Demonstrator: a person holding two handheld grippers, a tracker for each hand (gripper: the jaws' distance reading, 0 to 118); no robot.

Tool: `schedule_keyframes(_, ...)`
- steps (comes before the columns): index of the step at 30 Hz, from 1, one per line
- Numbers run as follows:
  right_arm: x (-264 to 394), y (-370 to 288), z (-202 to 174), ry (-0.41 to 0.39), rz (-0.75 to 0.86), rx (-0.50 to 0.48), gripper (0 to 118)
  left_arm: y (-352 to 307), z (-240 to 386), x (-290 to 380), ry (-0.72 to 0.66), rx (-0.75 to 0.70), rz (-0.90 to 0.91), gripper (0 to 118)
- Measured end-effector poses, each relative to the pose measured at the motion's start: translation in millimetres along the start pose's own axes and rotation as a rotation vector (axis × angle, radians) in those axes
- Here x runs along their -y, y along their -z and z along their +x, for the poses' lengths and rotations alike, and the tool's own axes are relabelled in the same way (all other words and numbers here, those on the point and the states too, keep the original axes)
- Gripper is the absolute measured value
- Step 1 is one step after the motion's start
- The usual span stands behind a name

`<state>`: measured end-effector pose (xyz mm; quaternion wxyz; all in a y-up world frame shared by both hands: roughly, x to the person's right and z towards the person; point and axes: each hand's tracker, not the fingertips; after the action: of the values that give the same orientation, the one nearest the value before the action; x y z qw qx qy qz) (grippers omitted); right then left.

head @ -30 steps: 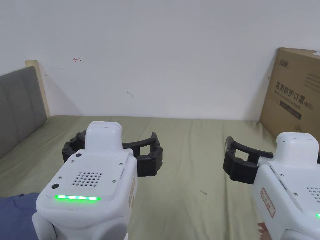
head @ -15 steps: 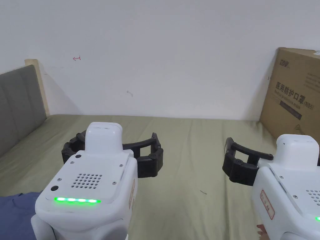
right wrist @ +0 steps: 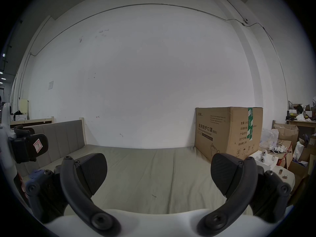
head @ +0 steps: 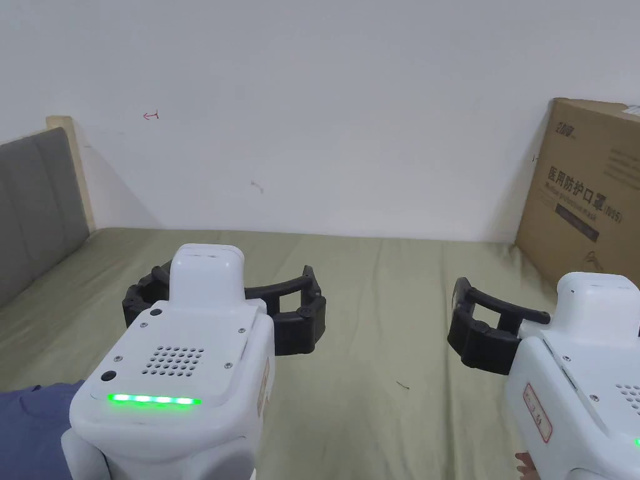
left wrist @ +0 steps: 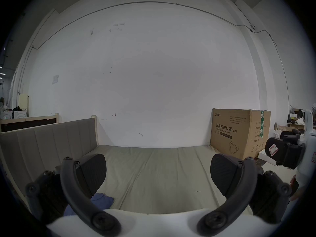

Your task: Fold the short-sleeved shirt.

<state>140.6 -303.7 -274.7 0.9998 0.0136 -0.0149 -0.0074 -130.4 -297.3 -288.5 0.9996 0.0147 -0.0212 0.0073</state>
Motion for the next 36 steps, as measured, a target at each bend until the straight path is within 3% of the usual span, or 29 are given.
schedule_keyframes(36, 2.2, -0.3, -0.3, -0.002, -0.004, -0.002, 118, 0.2, -0.9, 2.8, 0.007, -0.02, 0.008, 118)
